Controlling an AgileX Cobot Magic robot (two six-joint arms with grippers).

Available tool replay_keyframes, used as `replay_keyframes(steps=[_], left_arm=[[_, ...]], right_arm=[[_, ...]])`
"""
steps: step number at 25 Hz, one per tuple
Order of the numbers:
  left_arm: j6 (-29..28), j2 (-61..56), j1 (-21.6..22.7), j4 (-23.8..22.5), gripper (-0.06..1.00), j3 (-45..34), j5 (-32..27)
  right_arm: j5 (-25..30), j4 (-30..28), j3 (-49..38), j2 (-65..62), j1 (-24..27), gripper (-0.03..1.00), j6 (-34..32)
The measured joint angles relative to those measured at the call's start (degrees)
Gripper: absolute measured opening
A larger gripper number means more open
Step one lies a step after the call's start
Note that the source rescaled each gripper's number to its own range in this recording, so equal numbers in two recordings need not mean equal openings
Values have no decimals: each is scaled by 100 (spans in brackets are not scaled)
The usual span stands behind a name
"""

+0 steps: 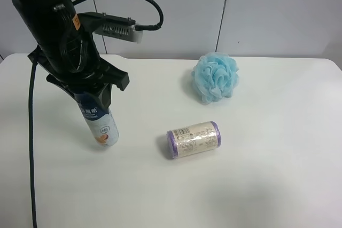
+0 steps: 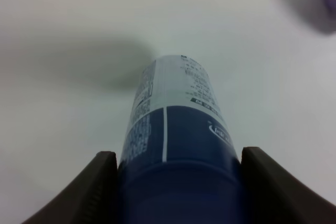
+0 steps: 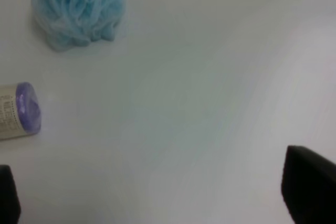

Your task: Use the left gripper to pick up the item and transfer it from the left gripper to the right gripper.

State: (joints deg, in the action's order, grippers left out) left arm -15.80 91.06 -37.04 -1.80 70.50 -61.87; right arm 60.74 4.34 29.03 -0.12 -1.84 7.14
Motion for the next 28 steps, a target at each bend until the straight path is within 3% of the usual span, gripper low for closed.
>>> replay_keyframes(steps=[11,28], left_arm=[[580,-389,0,837,0,0,68],[2141,-389,125,2731,0,0,517]], right_arm=[[0,0,0,0,0,100,0],[0,0,0,0,0,100,0]])
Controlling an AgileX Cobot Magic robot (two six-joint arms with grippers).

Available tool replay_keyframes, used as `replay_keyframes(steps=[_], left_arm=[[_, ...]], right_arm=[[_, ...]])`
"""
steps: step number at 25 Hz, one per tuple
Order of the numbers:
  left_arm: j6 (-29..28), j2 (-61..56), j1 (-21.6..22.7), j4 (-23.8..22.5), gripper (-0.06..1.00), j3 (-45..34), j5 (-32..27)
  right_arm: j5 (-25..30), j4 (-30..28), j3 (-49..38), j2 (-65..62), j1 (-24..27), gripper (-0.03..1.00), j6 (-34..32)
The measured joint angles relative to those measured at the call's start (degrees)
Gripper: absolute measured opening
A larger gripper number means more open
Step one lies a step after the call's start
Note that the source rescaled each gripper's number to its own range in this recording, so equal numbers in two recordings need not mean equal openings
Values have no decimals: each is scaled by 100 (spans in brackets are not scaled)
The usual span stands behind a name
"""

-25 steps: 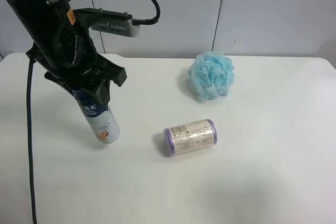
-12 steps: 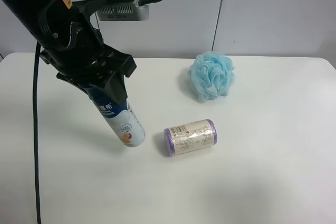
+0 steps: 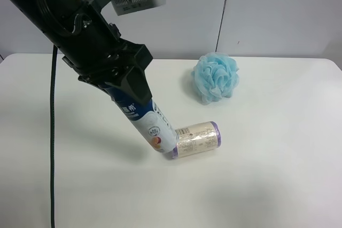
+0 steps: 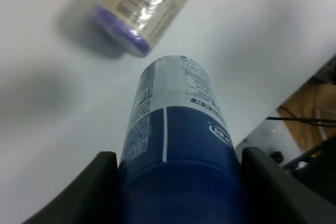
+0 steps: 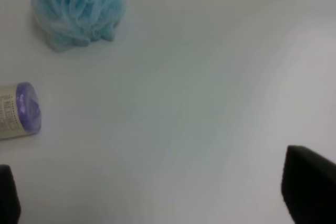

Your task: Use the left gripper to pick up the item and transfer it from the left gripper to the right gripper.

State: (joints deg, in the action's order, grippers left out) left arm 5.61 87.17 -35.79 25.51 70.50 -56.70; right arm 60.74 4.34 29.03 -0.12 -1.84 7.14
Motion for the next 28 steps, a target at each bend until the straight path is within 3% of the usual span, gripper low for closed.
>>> replay_keyframes(steps=[7,18,28], left_arm=[[709,0,444,820,0,0,-19],[1134,0,1149,1489,0,0,-47],[1247,0,1353,1630,0,0,-72]], right_arm=[[0,0,0,0,0,100,0],[0,0,0,0,0,100,0],[0,0,0,0,0,100,0]])
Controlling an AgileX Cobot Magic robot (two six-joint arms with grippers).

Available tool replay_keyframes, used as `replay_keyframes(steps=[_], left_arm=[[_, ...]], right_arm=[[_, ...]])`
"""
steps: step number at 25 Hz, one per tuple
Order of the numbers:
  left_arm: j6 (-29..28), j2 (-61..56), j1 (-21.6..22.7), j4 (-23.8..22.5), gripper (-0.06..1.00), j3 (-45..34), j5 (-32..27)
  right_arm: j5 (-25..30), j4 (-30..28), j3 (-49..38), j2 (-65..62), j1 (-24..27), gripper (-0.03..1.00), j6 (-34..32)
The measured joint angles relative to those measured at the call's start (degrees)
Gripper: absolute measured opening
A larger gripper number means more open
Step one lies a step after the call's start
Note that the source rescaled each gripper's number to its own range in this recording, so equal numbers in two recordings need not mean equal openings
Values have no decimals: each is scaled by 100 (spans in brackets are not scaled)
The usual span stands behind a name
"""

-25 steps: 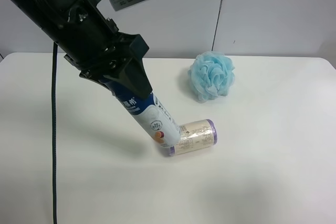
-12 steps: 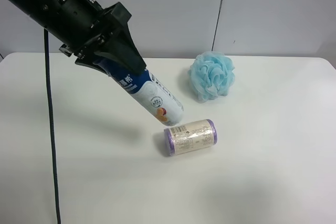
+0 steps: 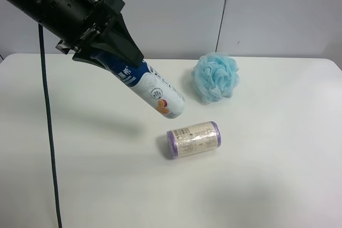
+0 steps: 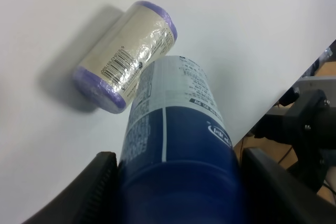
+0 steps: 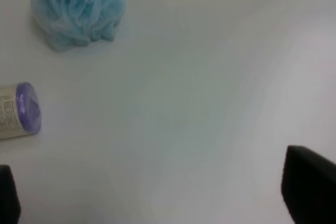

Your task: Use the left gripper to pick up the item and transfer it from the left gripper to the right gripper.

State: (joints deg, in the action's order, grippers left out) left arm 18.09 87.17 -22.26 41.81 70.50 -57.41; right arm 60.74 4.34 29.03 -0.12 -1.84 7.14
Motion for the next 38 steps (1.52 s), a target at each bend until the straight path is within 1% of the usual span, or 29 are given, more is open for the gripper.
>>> replay_keyframes(steps=[22,25,32,35,38], left_arm=[[99,0,0,0,0,0,-84],[99,0,0,58,0,0,-104],[105,0,0,189,0,0,-104],[105,0,0,200,0,0,-107],[105,0,0,201,0,0,-111]], right_arm=[[0,0,0,0,0,100,0],[0,0,0,0,0,100,0],[-5,-240,0,0,0,100,-391],[-5,-260,0,14,-7,100,-407],[15,-267,194,447,-16,100,-383]])
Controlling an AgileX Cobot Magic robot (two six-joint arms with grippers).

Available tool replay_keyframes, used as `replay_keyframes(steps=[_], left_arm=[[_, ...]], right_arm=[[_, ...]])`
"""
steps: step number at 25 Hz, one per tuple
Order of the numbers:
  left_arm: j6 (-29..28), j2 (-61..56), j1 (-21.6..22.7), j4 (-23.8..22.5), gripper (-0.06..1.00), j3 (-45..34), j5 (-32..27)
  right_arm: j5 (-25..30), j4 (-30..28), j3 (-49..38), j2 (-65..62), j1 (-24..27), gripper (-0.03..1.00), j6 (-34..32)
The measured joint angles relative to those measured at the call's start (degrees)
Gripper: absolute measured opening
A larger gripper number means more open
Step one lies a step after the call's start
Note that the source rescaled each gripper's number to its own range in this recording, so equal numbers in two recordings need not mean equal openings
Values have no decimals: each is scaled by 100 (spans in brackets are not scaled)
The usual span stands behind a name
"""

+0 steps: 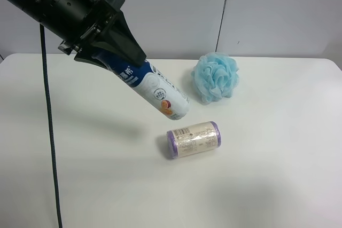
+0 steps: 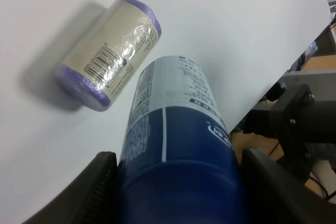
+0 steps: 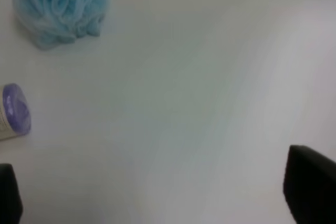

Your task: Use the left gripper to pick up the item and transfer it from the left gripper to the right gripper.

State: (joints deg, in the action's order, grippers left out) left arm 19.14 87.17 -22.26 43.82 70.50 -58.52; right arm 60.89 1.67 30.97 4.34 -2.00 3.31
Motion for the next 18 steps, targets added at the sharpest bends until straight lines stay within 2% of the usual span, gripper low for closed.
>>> replay_keyframes(steps=[3,6,18], left_arm=[[0,0,0,0,0,0,-14],[12,0,0,5,0,0,-18],[12,0,0,5,0,0,-18]], right_arm=[[-29,0,359,788,-8,100,262],[-187,55,629,1542,-266,100,507],[-1253,407,860,3648,-2339,100,1431]])
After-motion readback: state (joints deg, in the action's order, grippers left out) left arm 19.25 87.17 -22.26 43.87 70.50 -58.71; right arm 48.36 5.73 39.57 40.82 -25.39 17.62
